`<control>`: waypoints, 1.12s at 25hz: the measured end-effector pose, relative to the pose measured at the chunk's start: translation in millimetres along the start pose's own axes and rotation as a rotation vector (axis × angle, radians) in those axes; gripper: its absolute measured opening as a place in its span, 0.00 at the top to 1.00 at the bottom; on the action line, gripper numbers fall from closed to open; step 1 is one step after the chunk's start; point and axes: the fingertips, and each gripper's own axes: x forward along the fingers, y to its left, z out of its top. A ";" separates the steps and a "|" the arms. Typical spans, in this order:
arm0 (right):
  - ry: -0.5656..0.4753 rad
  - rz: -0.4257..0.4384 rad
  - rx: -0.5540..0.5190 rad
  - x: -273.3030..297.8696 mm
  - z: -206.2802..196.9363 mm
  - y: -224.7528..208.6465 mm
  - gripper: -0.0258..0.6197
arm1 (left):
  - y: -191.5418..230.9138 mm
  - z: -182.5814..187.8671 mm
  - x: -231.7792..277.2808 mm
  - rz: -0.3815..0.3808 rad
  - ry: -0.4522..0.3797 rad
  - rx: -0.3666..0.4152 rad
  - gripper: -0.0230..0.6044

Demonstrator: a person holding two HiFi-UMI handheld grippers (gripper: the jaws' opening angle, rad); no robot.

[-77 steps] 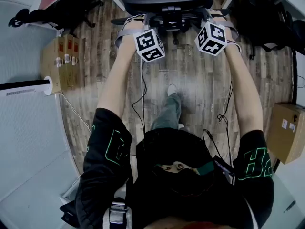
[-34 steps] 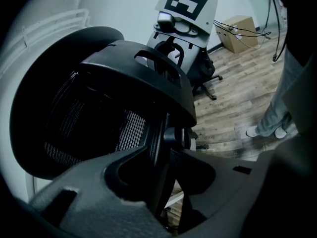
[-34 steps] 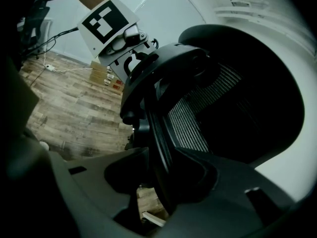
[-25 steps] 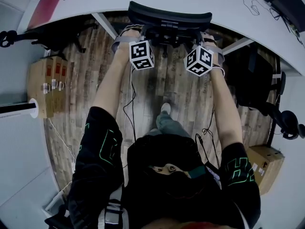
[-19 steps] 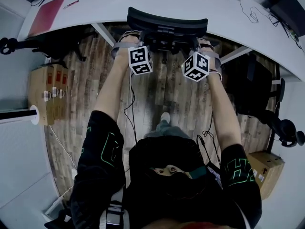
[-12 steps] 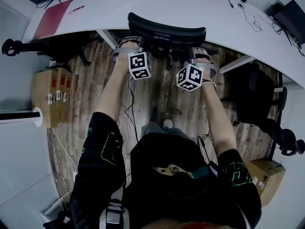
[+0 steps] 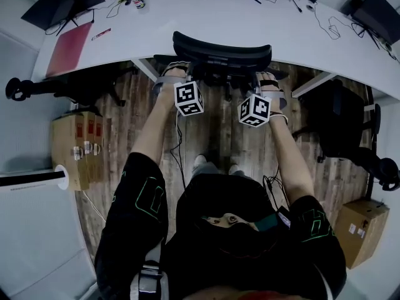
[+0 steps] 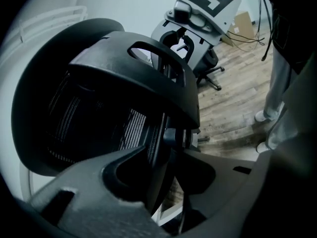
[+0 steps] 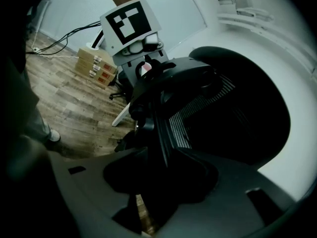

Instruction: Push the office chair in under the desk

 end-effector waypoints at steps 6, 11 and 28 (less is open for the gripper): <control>0.053 0.022 0.118 0.0 -1.3 1.6 0.67 | -6.7 -1.7 5.8 0.030 -0.035 0.027 0.72; 0.116 0.100 0.398 -7.5 10.3 -5.9 0.65 | -3.3 -5.9 5.0 0.022 -0.033 0.032 0.72; -0.567 -0.245 1.294 -120.8 87.2 -109.5 0.95 | 108.1 27.1 -152.9 0.205 -0.567 -0.967 0.95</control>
